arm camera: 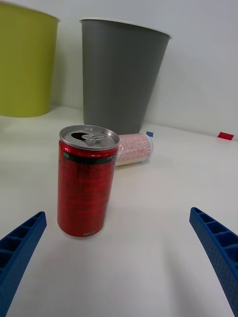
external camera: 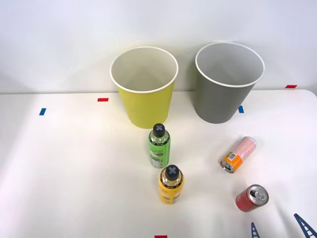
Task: Put cans in the gray bin, plastic bottles in the light green bin
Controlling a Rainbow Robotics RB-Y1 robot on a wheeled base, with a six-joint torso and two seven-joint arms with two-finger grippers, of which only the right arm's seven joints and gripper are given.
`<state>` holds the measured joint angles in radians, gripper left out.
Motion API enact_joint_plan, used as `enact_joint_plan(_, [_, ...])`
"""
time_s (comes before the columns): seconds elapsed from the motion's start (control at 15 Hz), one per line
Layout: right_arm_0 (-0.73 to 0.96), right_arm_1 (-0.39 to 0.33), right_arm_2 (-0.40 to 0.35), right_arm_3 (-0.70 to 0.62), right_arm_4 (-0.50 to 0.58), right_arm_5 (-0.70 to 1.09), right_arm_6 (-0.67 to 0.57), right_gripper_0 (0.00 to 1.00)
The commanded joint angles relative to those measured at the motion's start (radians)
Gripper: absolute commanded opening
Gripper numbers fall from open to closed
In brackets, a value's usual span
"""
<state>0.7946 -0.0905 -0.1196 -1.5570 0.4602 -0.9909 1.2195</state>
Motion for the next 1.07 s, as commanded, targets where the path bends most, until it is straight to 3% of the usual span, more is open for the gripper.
enact_joint_plan(0.07, [0.0, 0.0, 0.0, 0.0, 0.0, 0.0, 0.0, 1.0])
enact_joint_plan(1.07, [0.0, 0.0, 0.0, 0.0, 0.0, 0.0, 0.0, 1.0])
